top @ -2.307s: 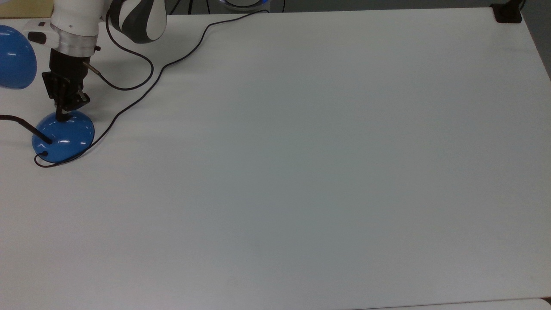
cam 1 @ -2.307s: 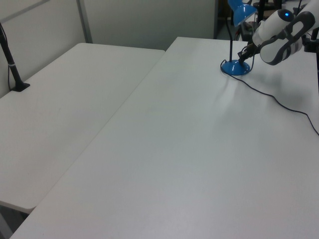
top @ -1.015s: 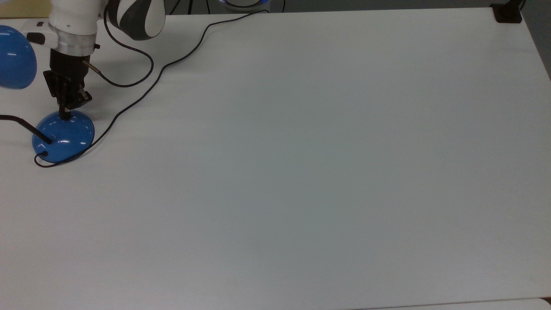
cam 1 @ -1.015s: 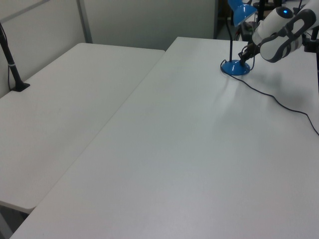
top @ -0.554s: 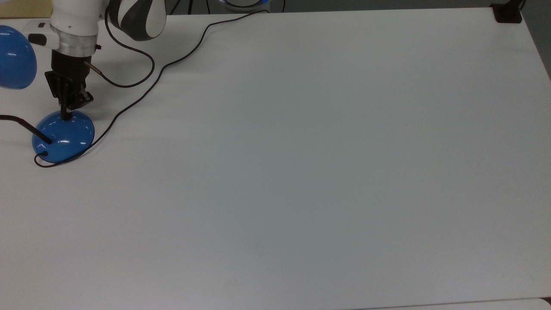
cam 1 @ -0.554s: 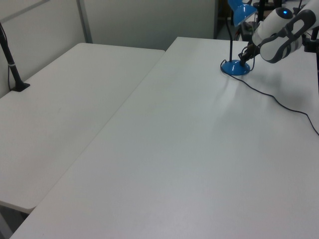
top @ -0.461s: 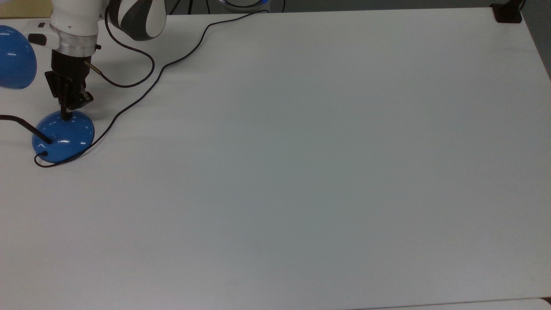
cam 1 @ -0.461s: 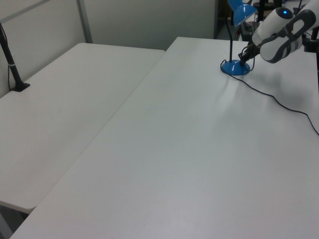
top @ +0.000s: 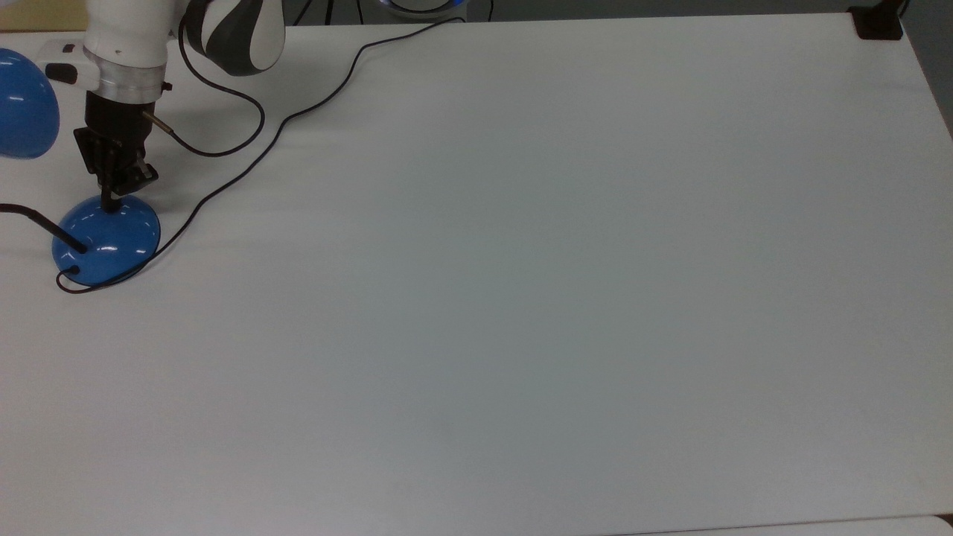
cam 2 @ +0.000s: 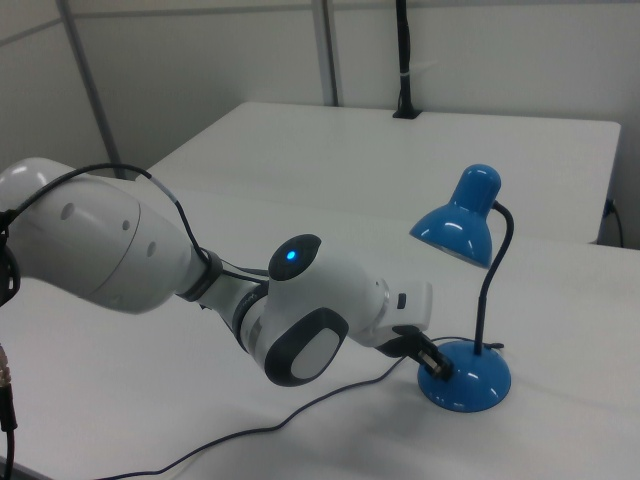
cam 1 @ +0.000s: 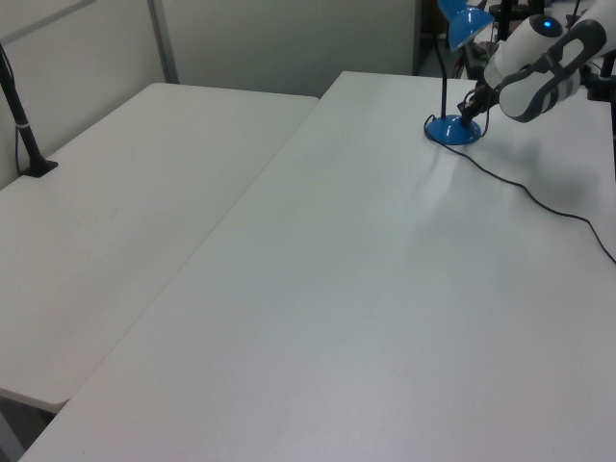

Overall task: Turn on the lamp
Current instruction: 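Press the switch down with the gripper until the lamp lights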

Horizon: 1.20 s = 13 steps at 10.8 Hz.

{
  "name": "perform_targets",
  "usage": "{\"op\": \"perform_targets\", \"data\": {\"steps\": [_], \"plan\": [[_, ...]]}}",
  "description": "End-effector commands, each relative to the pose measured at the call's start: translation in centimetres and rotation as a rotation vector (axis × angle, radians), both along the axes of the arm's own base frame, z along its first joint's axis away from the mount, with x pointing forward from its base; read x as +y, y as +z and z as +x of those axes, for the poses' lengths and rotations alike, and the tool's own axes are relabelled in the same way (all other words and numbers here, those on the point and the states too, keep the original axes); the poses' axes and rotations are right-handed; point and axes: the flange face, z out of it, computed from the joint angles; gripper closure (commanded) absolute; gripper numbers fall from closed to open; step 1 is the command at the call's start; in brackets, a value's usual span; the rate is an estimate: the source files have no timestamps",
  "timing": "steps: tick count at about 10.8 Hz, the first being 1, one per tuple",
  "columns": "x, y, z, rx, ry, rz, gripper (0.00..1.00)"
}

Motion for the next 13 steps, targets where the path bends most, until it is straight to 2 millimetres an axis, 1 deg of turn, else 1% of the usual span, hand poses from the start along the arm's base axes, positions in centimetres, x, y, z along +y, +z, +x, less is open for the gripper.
{"op": "perform_targets", "data": {"steps": [1, 2, 4, 5, 6, 8, 10, 13], "plan": [[0.0, -0.3, 0.8, 0.015, 0.005, -0.001, 1.00], [-0.2, -0.9, 1.2, 0.022, 0.006, -0.002, 1.00], [-0.3, -2.2, 2.8, 0.043, 0.020, -0.008, 1.00], [-0.4, -2.3, 3.7, 0.081, 0.024, 0.005, 1.00], [-0.7, -1.8, 4.5, 0.112, 0.019, 0.021, 1.00], [-0.8, -1.8, 4.6, 0.133, 0.036, 0.013, 1.00], [-1.0, -2.3, 4.9, 0.199, 0.051, 0.029, 1.00], [-1.8, -2.4, 5.3, 0.237, 0.053, 0.037, 1.00]]}}
